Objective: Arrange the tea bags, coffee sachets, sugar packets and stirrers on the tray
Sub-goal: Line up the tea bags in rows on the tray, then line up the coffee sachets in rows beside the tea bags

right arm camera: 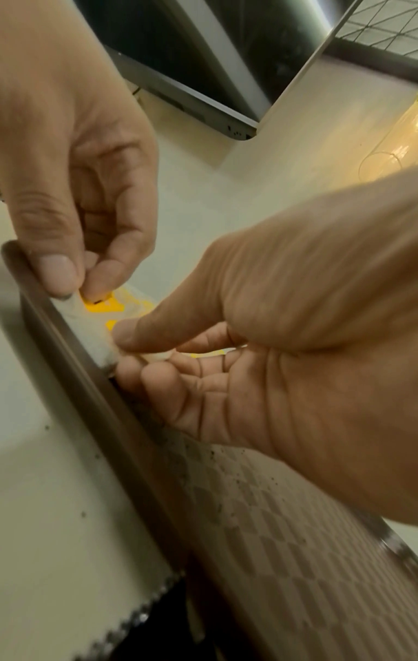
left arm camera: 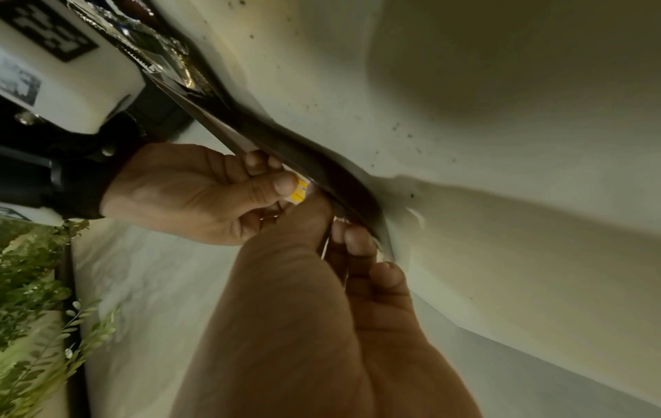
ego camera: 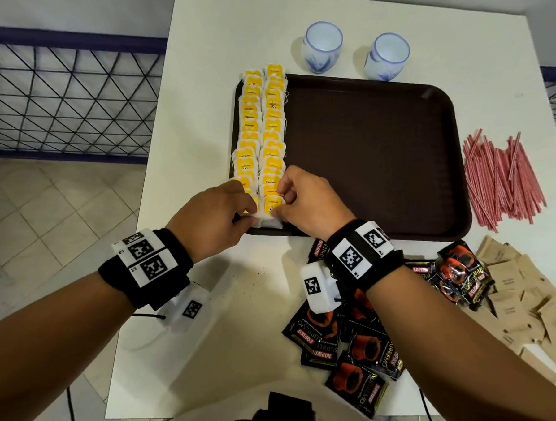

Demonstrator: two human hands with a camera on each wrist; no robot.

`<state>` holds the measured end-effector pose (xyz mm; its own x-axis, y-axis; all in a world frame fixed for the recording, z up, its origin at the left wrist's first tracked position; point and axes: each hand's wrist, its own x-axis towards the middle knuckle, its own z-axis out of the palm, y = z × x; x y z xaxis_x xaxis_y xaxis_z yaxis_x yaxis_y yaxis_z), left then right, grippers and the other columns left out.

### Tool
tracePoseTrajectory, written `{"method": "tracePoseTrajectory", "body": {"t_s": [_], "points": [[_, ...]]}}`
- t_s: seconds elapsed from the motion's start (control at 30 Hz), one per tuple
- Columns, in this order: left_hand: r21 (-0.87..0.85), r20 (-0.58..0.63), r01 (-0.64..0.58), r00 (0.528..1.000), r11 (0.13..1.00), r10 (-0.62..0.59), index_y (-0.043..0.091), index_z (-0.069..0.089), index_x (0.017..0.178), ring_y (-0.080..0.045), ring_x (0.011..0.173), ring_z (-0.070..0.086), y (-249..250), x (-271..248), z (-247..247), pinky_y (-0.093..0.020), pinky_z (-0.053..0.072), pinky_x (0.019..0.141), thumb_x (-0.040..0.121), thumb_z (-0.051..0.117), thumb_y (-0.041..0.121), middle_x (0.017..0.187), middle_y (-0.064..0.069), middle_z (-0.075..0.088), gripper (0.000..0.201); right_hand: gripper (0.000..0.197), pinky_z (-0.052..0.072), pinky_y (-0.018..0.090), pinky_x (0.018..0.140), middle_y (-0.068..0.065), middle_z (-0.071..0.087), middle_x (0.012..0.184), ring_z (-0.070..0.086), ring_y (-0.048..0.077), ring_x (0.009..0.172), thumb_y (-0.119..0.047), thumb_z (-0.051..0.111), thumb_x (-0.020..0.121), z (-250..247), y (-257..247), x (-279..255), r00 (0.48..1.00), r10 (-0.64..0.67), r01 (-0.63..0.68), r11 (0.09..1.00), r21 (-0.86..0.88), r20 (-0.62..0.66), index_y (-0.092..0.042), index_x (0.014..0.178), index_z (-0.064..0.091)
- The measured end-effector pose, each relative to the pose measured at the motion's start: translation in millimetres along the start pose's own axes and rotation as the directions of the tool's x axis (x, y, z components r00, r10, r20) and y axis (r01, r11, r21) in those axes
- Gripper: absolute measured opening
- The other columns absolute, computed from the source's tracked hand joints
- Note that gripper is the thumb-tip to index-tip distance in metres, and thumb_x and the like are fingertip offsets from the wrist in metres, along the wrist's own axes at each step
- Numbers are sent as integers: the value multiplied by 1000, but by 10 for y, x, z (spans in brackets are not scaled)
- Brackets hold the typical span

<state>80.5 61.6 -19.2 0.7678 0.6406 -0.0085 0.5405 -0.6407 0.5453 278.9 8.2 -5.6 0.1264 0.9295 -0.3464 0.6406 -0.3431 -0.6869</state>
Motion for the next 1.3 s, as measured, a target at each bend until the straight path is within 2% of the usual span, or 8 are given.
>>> {"method": "tracePoseTrajectory", "body": {"t_s": [0.13, 0.33, 0.63, 0.8, 0.93, 1.1, 1.2, 1.3], "points": [[-30, -37, 43, 998, 999, -44, 10, 74, 83, -30, 64, 63, 37, -15, 35, -38, 54, 57, 81, 79, 15, 83, -7, 64, 8, 32, 44, 22, 62, -4, 57, 85, 57, 13, 77, -12, 81, 75, 37, -19, 10, 1000, -1, 1, 999, -45, 15, -13, 97, 58], [23, -71, 42, 997, 999, -41, 16, 74, 77, -29, 59, 62, 29, -12, 23, -37, 53, 52, 80, 62, 20, 74, -2, 63, 13, 33, 44, 22, 62, -2, 59, 90, 58, 15, 80, -13, 81, 75, 38, -42, 27, 1000, -1, 1, 998, -60, -7, -13, 97, 57], [-88, -220, 108, 967, 990, -125, 9, 68, 94, -30, 67, 65, 9, -14, 30, -43, 57, 60, 78, 76, 8, 101, -10, 57, 19, 32, 40, 13, 56, -9, 55, 82, 54, 8, 72, -18, 81, 79, 34, -21, 51, 997, 56, -57, 998, -13, -58, -14, 101, 58], [-105, -217, 95, 969, 990, -116, 8, 69, 92, -29, 72, 65, 68, -2, 21, -43, 57, 64, 79, 77, 4, 103, -10, 58, 16, 29, 54, 29, 71, -6, 60, 84, 64, 15, 81, -20, 82, 78, 24, -21, 13, 997, 69, -66, 995, 69, -35, -16, 99, 61], [-143, -284, 89, 950, 986, -127, 14, 68, 91, -22, 85, 65, 237, 10, -53, -32, 53, 70, 85, 72, 16, 100, -3, 60, 7, 24, 59, 37, 62, 2, 66, 84, 69, 21, 71, -15, 79, 81, -209, 108, -226, 984, 149, -116, 951, 288, -94, -18, 93, 58], [-196, -20, 176, 983, 965, -183, 23, 70, 88, -12, 72, 67, 717, -57, 94, -33, 57, 68, 87, 72, 32, 79, 9, 70, 9, 16, 54, 35, 67, 1, 69, 79, 69, 19, 74, -17, 78, 82, -548, 585, -997, 949, 248, -191, 943, 271, -194, -23, 85, 63], [-168, 89, 205, 977, 964, -193, 23, 65, 94, -12, 74, 65, 945, -81, 324, -35, 57, 67, 87, 69, 42, 83, 9, 68, 21, 16, 52, 21, 75, -9, 69, 85, 66, 5, 81, -21, 80, 82, -595, 852, -1488, 932, 301, -284, 953, 109, -202, -26, 85, 65], [-34, 59, 165, 985, 986, -163, 25, 63, 102, -18, 81, 65, 1096, -53, 491, -36, 56, 65, 86, 66, 49, 94, 6, 65, 29, 23, 44, 6, 67, -10, 64, 99, 62, 1, 85, -23, 82, 80, -598, 1008, -1794, 922, 302, -306, 952, 20, -244, -28, 94, 64]]}}
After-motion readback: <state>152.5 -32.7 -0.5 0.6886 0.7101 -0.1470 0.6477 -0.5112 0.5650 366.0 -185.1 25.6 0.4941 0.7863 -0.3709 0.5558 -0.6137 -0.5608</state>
